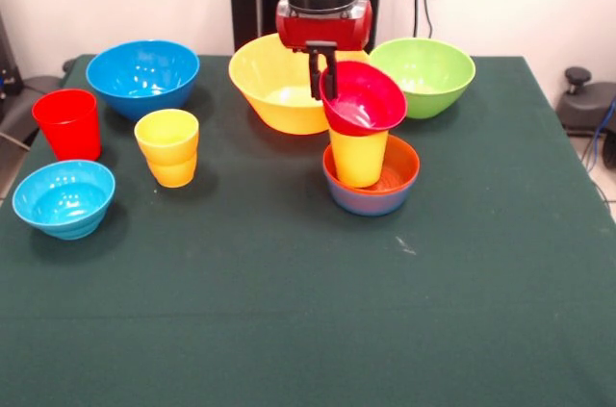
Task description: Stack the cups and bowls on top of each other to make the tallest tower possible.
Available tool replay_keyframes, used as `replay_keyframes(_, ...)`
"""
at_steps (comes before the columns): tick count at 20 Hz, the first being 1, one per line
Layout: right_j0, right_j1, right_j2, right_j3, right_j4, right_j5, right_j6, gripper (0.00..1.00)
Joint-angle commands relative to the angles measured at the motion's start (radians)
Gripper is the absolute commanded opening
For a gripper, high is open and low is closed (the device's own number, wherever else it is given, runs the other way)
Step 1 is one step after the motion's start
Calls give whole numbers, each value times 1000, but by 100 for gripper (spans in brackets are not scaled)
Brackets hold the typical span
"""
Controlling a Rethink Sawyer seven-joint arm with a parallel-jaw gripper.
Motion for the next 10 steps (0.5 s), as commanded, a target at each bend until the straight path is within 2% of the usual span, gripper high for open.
replay_keyframes(1, -2, 50, 54, -64, -82, -8, -59, 0)
replay_keyframes(5, 12, 56, 45, -67, -85, -19, -46, 0)
replay_keyframes(10, 62, 78, 15, -84, -88, -47, -7, 0)
